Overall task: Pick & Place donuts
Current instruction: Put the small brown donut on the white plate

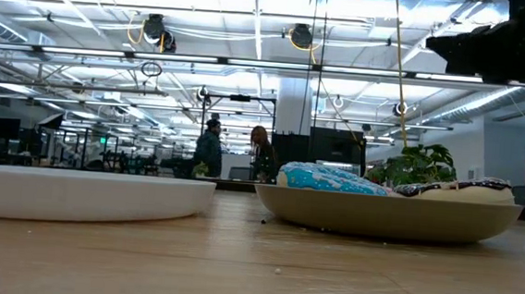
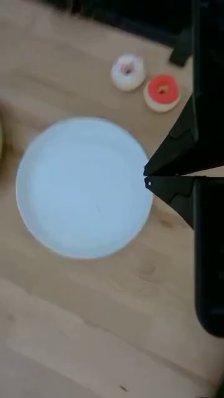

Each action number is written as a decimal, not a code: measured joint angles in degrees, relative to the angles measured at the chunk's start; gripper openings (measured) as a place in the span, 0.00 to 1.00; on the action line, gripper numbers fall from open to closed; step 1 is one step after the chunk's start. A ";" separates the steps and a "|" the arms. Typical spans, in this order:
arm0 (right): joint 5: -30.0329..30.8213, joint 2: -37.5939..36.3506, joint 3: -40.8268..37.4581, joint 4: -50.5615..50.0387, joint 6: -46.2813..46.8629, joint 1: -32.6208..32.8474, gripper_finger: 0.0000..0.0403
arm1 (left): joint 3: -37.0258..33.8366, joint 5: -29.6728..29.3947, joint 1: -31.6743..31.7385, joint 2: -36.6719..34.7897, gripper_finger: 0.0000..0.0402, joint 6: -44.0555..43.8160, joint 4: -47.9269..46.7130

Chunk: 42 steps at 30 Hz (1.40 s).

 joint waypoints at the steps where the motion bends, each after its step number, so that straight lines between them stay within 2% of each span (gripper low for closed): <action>1: -1.08 0.01 0.00 0.75 0.02 0.00 0.00 | -0.05 -0.96 -1.58 0.67 0.04 -3.20 -0.45; 5: -3.60 -0.03 0.00 4.53 0.03 0.02 0.00 | -0.07 -1.01 -5.81 3.83 0.04 -13.88 -0.38; 7: -3.54 -0.03 -0.04 6.54 -1.14 0.02 0.00 | -0.07 -0.17 -6.32 5.78 0.04 -15.52 -0.28; 13: -3.48 0.00 -0.04 5.19 -2.78 0.02 0.00 | -0.14 2.24 -6.15 13.78 0.08 -10.28 -0.22; 19: -3.47 -0.03 -0.04 4.59 -4.12 0.02 0.00 | -0.18 8.20 -3.89 20.13 0.26 -8.97 0.22; 23: -3.45 -0.01 -0.04 4.58 -4.11 0.02 0.00 | -0.18 8.58 -4.03 21.30 0.39 -8.74 0.32; 27: -3.45 -0.01 -0.04 4.58 -4.07 0.02 0.00 | -0.18 9.18 -5.49 21.06 0.48 -10.37 -0.08; 34: -3.43 -0.01 -0.04 4.66 -5.74 0.02 0.00 | -2.74 8.83 -10.46 20.78 0.55 -17.35 2.68; 37: -3.43 -0.03 -0.04 5.89 -6.60 0.02 0.00 | -5.21 8.18 -10.51 20.78 0.58 -18.02 4.82; 42: -3.42 -0.02 -0.04 5.87 -6.88 0.02 0.00 | -9.08 10.69 -9.65 20.80 0.61 -17.83 8.89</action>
